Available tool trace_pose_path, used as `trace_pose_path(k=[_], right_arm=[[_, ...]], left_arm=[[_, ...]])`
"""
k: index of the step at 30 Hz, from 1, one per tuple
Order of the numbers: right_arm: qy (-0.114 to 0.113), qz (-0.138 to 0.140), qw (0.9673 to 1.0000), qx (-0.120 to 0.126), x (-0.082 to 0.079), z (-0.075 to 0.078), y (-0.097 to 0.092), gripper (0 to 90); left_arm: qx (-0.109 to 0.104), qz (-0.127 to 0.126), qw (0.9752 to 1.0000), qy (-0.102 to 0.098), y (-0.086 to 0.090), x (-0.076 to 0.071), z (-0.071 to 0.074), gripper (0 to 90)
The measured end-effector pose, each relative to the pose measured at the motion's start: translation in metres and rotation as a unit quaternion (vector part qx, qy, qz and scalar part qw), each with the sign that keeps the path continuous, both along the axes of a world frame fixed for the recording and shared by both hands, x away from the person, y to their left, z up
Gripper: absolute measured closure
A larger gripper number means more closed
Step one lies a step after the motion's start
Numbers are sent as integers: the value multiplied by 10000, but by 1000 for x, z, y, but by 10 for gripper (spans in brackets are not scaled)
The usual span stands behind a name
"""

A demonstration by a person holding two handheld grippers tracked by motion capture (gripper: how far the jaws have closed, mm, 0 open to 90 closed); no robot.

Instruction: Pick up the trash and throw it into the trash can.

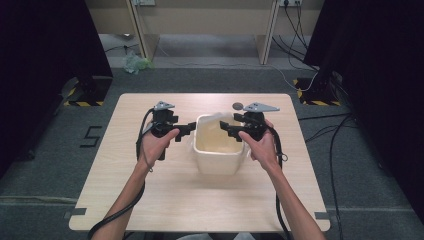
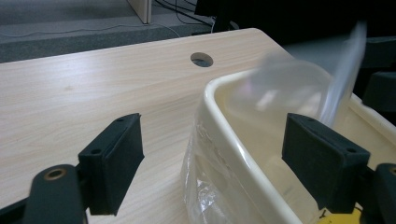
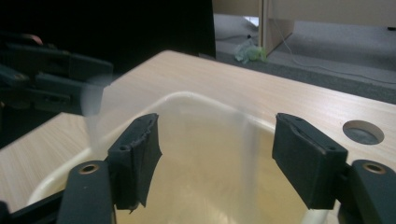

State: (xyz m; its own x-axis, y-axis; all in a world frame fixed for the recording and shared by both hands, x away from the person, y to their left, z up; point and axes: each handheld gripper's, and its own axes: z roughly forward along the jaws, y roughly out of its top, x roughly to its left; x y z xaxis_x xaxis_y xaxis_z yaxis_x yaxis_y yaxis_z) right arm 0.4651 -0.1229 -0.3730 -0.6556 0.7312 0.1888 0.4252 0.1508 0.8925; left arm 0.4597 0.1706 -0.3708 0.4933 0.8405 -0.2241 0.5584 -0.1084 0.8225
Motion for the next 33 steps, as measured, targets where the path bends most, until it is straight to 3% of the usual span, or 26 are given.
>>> trace_pose_path(k=[3, 9, 15, 33], right_arm=[[-9, -19, 9999, 159, -1, 6, -9, 274], [-85, -103, 9998, 114, -7, 11, -25, 274], [-88, -134, 9999, -35, -17, 8, -38, 274], [-75, -276, 9995, -120, -34, -5, -65, 251]], left_arm=[[19, 60, 10000, -21, 4, -1, 2, 197], [20, 6, 10000, -36, 10, -10, 0, 192], [16, -84, 10000, -37, 15, -23, -5, 188], [-84, -289, 9995, -10, 22, -51, -20, 177]])
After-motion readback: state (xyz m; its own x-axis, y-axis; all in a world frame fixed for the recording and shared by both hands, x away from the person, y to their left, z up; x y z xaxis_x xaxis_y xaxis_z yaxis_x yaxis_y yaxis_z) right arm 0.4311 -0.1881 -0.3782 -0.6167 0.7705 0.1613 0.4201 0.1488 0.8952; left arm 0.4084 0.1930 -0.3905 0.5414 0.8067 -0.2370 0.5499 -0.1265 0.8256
